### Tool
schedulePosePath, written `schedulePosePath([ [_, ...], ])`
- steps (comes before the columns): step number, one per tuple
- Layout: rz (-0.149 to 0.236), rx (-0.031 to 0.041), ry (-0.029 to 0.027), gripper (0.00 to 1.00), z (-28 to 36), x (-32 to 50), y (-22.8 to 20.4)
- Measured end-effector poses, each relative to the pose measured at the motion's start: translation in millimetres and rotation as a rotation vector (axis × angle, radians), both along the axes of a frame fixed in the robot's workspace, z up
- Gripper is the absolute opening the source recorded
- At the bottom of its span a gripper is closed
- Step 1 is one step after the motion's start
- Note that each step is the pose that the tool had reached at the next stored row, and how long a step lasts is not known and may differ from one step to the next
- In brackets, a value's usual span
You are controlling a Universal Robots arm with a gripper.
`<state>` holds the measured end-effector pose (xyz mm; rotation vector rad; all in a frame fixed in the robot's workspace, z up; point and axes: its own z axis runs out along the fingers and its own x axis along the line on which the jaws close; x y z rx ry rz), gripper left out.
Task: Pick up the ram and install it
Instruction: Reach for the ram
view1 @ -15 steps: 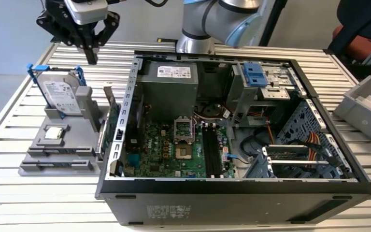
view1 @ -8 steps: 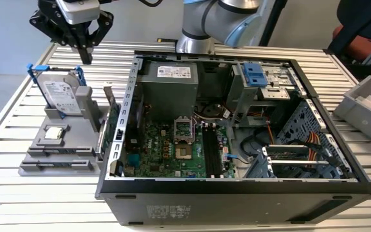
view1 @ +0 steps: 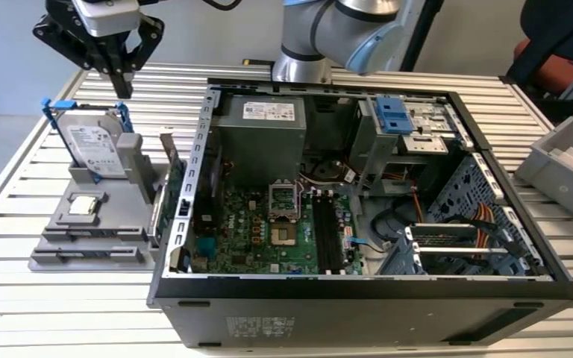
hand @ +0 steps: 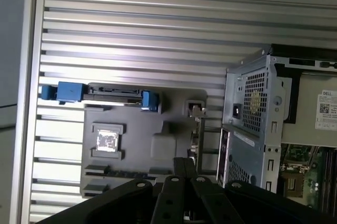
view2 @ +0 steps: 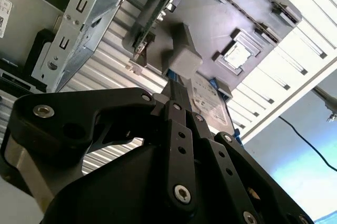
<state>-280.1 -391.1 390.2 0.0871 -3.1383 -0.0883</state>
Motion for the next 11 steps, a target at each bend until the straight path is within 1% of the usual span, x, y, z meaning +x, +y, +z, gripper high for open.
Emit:
schedulePosePath([
  [6,0.000,0.0000,0.0034,0.00,-0.1,-8.6,0.9],
  [11,0.000,0.0001,0.0060,0.00,-0.3,-15.5,2.5],
])
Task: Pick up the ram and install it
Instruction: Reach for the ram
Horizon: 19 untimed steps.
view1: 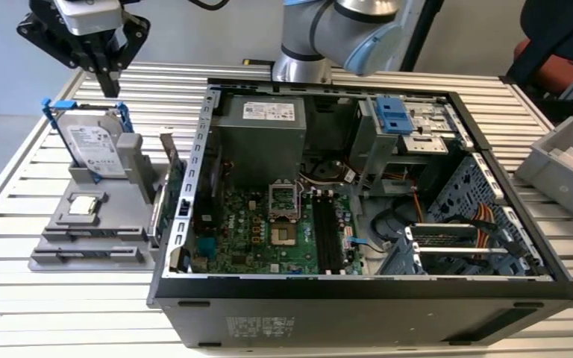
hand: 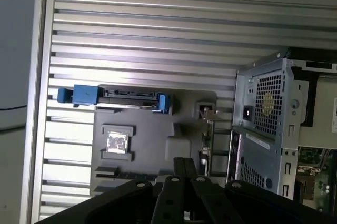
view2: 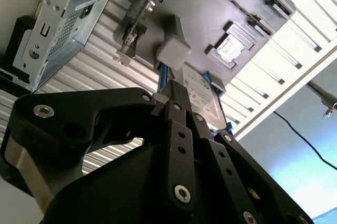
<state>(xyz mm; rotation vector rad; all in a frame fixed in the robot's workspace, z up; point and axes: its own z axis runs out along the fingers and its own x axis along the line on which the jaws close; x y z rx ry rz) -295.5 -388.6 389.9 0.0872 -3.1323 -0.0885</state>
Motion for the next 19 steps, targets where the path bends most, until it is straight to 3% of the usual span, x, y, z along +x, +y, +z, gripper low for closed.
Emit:
schedulePosePath([
  [14,0.000,0.0001,0.0005,0.00,-0.5,-21.7,6.9],
  [19,0.000,-0.0004,-0.0096,0.00,-0.7,-29.7,9.9],
])
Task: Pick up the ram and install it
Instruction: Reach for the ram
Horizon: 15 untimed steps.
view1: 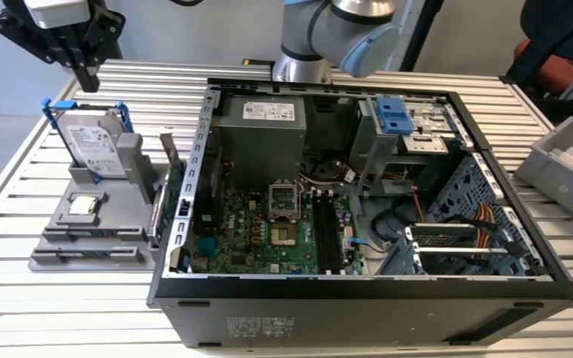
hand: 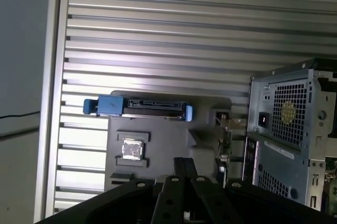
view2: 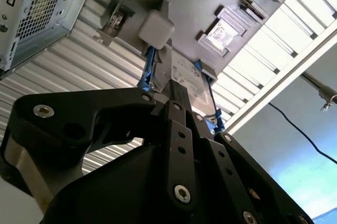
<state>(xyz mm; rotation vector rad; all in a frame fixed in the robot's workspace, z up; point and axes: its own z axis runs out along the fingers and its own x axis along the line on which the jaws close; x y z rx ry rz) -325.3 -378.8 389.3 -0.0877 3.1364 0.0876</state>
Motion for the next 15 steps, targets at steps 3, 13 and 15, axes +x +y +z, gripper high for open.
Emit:
schedulePosePath([
  [3,0.000,0.0000,-0.0016,0.00,-0.1,-3.6,1.4],
  [13,0.009,-0.0001,-0.0016,0.00,-0.3,-12.6,3.4],
  [15,0.009,0.0000,-0.0016,0.00,-0.3,-14.9,3.9],
])
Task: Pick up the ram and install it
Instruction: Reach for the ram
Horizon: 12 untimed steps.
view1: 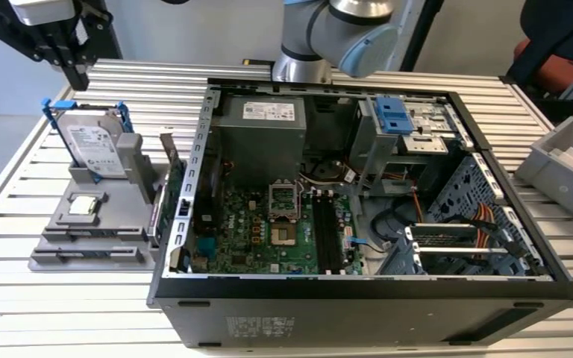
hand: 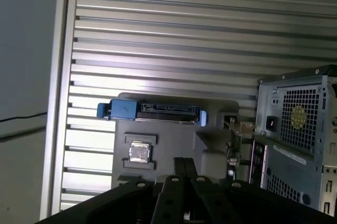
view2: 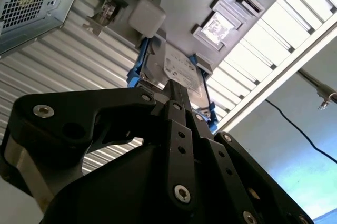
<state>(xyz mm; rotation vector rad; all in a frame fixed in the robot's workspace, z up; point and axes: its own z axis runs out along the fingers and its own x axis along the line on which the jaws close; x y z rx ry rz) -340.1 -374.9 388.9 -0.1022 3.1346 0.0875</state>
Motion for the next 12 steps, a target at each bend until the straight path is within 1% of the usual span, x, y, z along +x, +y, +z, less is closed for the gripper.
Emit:
schedulePosePath([
  [5,-0.003,0.0001,-0.0001,0.00,-0.2,-6.6,0.5],
  [12,-0.003,0.0000,0.0000,0.00,-0.2,-7.3,0.5],
])
